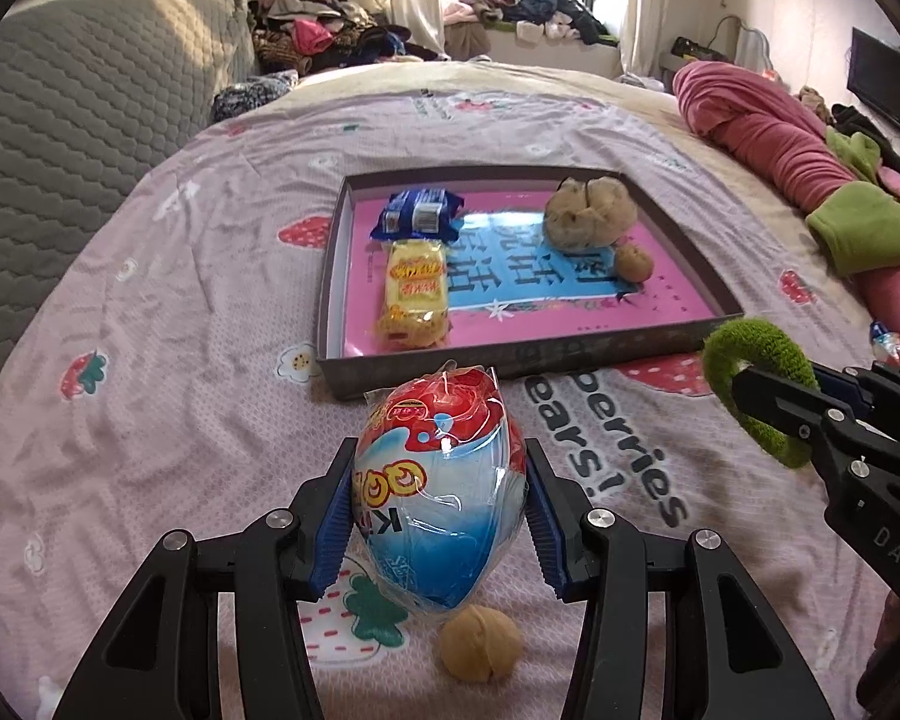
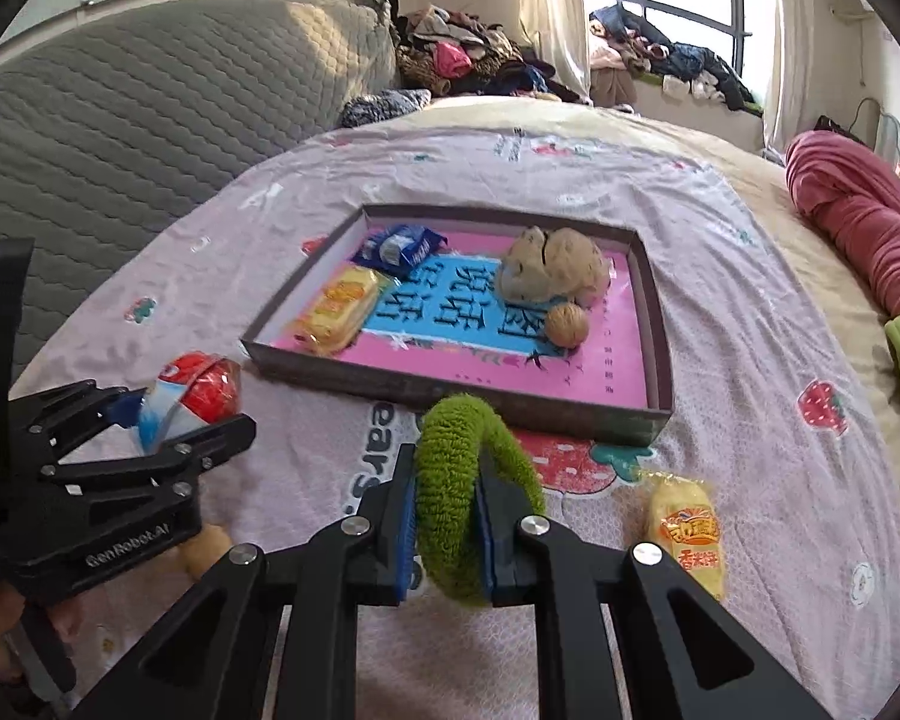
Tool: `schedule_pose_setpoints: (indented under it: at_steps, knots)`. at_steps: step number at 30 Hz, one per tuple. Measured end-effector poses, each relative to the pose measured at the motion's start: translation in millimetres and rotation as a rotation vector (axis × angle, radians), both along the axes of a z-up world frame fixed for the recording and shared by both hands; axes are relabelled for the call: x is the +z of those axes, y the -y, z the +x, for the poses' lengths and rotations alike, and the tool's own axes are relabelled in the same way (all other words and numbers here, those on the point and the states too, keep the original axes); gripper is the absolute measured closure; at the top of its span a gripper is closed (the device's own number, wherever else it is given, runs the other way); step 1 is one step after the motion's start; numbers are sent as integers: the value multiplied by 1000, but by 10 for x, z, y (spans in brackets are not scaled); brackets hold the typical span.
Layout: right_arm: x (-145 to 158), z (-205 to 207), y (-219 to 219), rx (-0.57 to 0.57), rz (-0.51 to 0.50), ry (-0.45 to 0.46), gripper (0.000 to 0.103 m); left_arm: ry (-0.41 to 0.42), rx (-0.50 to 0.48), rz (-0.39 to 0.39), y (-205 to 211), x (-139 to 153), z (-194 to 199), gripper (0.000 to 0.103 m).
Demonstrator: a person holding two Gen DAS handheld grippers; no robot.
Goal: Organize objects
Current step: 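Lift the egg toy and the green ring and carry them toward the tray with both tools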
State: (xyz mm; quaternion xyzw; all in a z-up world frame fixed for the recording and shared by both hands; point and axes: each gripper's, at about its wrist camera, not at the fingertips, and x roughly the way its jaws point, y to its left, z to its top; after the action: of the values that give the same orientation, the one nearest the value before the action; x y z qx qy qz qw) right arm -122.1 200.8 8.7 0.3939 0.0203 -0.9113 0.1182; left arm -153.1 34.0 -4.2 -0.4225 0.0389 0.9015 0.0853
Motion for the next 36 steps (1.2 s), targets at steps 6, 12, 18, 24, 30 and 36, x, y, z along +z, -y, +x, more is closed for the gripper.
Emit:
schedule_pose_setpoints:
  at_steps: [6,12,18,24,30,36]
  knots:
    - [266,167,-32,-6,0,-39,86,-57,-12,1,-54,306,203,50]
    - [538,316,-114,-21,-9,-86,86,-85,-10,10,-88,508,362,50]
    - [769,414,-113,-15,-9,-125,86,-101,3,15,-97,687,478,50]
    - [976,500,-135,-13,-10,-160,86,-130,7,13,-140,901,576,50]
    - [1155,582,-200,-17,-13,-193,86,-149,10,10,-178,1031,649,50]
    - [1264,636,-231,-19,-15,-214,86,-160,8,4,-211,1094,682,50]
